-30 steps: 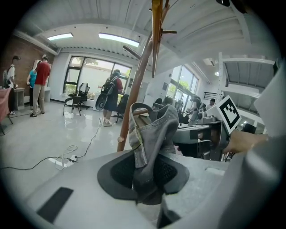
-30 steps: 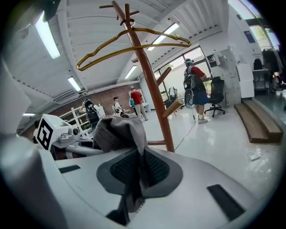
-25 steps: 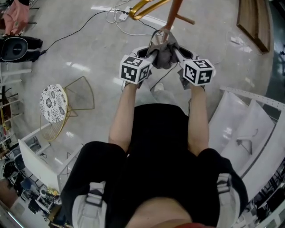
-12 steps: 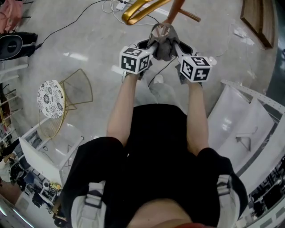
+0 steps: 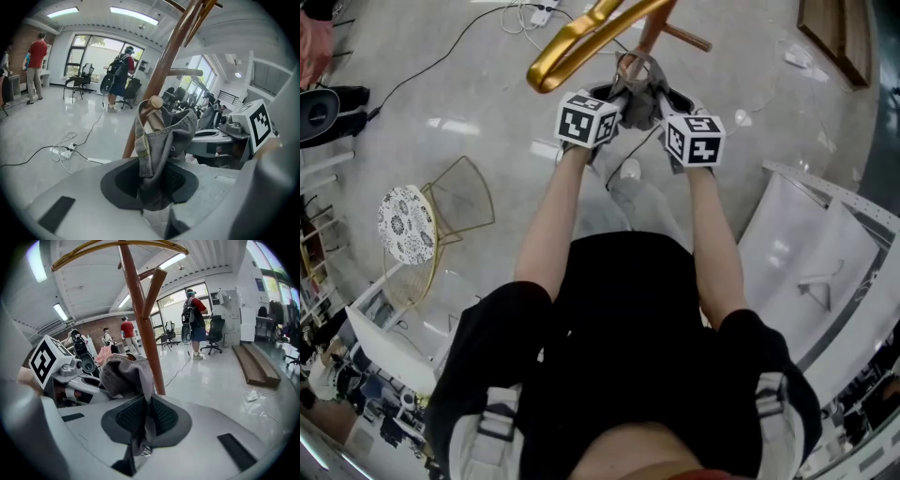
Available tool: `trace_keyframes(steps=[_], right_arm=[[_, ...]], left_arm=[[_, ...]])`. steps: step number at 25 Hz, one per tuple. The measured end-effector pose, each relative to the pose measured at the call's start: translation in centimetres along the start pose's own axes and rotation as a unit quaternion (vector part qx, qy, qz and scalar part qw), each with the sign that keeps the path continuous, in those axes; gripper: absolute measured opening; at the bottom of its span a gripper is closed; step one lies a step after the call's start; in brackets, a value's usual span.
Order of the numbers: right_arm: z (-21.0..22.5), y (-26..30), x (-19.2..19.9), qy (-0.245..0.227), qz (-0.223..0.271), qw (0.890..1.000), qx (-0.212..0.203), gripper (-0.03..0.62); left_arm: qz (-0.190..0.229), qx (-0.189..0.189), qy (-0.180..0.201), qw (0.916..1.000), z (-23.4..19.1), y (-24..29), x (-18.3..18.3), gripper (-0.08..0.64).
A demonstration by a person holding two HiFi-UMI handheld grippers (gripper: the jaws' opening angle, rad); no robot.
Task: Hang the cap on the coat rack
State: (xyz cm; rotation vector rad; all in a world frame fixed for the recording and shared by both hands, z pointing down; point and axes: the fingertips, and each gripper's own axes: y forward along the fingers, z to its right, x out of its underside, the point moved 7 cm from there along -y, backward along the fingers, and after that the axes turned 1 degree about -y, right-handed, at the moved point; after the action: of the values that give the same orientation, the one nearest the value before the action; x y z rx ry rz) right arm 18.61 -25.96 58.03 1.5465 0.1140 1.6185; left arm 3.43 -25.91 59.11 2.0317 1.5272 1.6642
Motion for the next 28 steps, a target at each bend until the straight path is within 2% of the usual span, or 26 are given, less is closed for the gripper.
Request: trace_keyframes(steps=[4, 9, 12, 14, 16, 21, 25, 28], right_arm=[[1.4, 1.3, 0.2, -0.011, -0.014, 1.000, 0.018, 0.021], [2.9, 2.8, 0.4, 0.006, -0.024, 0.999, 0.025, 0.022], [3.8, 3.4, 0.8, 0.022, -0.036, 0.999, 0.030, 0.029], [4.1, 3.9, 0.7, 0.043, -0.040, 0.998, 0.031, 0.032], [4.2, 4.2, 0.4, 0.060, -0.042, 0.997, 0.035, 0.046], [4.0, 3.9, 0.4, 0.077, -0.039, 0.995, 0.047, 0.103], [3.2, 3.5, 0.8, 0.102, -0.027, 0.994, 0.041, 0.104], [2.7, 2.4, 0.7, 0.130, -0.007, 0.991, 0.041, 0.103]], left_arm=[[-0.010, 0.018, 0.004, 0.9998, -0.5, 1.8, -0.2, 0.065], [-0.024, 0.028, 0.018, 0.9991, -1.7, 4.0, -1.2, 0.088], [-0.040, 0.033, 0.023, 0.9984, -2.1, 5.5, -1.1, 0.119], [-0.038, 0.031, 0.022, 0.9985, -2.2, 6.2, -1.2, 0.172], [-0.029, 0.024, 0.013, 0.9992, -2.2, 6.1, -1.3, 0.210], [-0.010, 0.008, -0.014, 0.9998, -2.1, 4.6, -0.4, 0.239], [0.023, -0.010, -0.056, 0.9981, -2.2, 2.6, 0.1, 0.256], [0.049, -0.028, -0.098, 0.9936, -1.8, 0.6, 1.0, 0.258]])
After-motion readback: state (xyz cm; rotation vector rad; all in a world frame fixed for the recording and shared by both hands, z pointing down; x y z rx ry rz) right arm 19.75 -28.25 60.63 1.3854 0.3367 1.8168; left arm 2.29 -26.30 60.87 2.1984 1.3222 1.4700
